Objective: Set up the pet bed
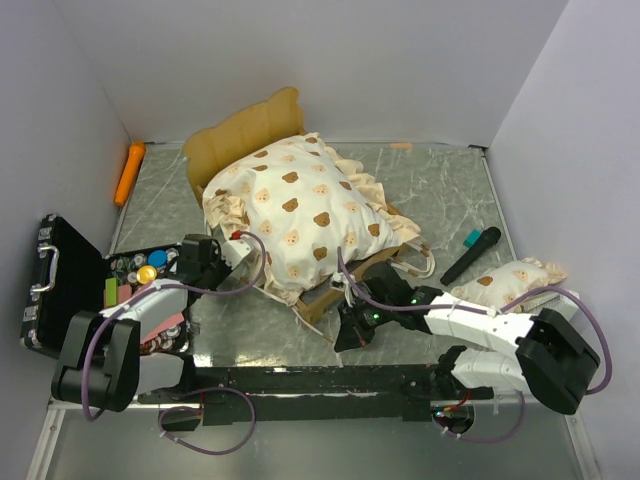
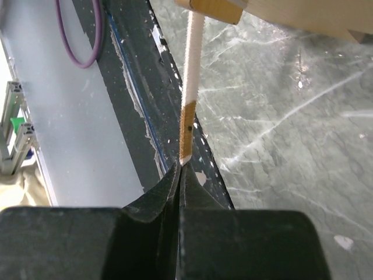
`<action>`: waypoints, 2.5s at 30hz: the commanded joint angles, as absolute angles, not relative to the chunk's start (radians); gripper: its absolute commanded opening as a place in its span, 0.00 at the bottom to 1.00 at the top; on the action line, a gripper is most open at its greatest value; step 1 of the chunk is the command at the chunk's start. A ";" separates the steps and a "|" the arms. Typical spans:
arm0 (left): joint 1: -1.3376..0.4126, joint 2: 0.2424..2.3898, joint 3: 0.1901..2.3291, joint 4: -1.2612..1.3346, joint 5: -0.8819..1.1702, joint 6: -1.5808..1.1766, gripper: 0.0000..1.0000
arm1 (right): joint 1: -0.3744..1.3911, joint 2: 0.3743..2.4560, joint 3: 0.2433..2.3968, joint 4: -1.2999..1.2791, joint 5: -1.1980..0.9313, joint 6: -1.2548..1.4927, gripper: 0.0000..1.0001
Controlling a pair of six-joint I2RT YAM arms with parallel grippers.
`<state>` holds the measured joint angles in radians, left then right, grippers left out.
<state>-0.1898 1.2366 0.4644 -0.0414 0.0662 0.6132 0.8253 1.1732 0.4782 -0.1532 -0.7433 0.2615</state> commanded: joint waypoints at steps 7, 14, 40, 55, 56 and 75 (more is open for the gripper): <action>-0.138 1.250 0.503 0.058 0.014 0.626 0.01 | 0.812 1.123 0.453 -0.256 -0.765 0.276 0.00; -0.123 1.230 0.503 0.002 0.090 0.635 0.01 | 0.804 1.117 0.471 -0.270 -0.746 0.255 0.00; -0.124 1.008 0.495 -0.357 0.006 0.562 0.50 | 1.106 1.402 0.843 -0.139 -0.683 0.132 0.00; -0.126 0.959 0.696 -0.531 0.253 0.517 0.56 | 0.946 1.290 1.147 -0.463 -0.353 -0.095 0.99; -0.133 0.971 0.725 -0.550 0.264 0.506 0.56 | 0.890 1.260 1.140 -0.462 -0.333 -0.089 0.99; -0.823 1.096 0.963 -0.552 0.440 0.569 0.84 | 0.035 1.778 1.406 -0.462 -0.534 -0.097 0.98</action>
